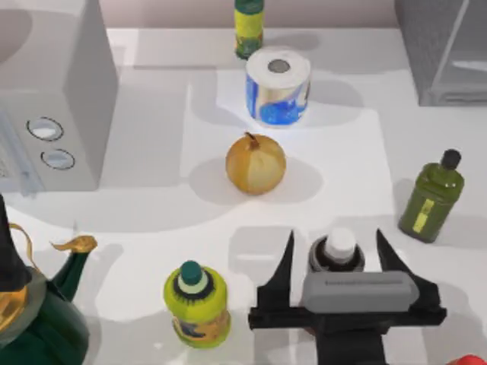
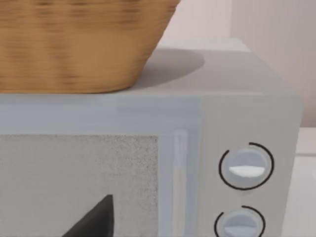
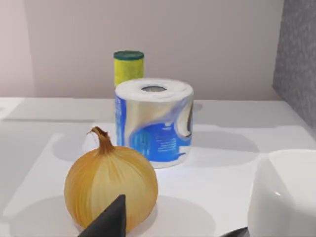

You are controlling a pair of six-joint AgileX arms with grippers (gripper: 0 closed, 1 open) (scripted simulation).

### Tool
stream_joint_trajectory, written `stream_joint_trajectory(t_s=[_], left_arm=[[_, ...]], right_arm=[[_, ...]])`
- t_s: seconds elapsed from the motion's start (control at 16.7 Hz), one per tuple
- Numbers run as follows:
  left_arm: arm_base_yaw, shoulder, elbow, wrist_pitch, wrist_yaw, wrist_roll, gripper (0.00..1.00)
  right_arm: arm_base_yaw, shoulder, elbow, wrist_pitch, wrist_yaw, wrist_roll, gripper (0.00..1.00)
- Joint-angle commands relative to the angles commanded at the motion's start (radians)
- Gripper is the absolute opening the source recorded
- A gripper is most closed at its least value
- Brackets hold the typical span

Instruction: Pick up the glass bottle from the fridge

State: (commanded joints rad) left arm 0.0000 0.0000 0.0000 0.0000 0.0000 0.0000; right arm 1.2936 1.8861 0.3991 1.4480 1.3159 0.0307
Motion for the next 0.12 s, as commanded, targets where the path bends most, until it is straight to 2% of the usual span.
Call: stream_joint_trajectory(t_s=[0.12], left_arm=[[0.000, 0.000, 0.000, 0.000, 0.000, 0.000, 1.00]], right_arm=[[0.000, 0.000, 0.000, 0.000, 0.000, 0.000, 1.00]])
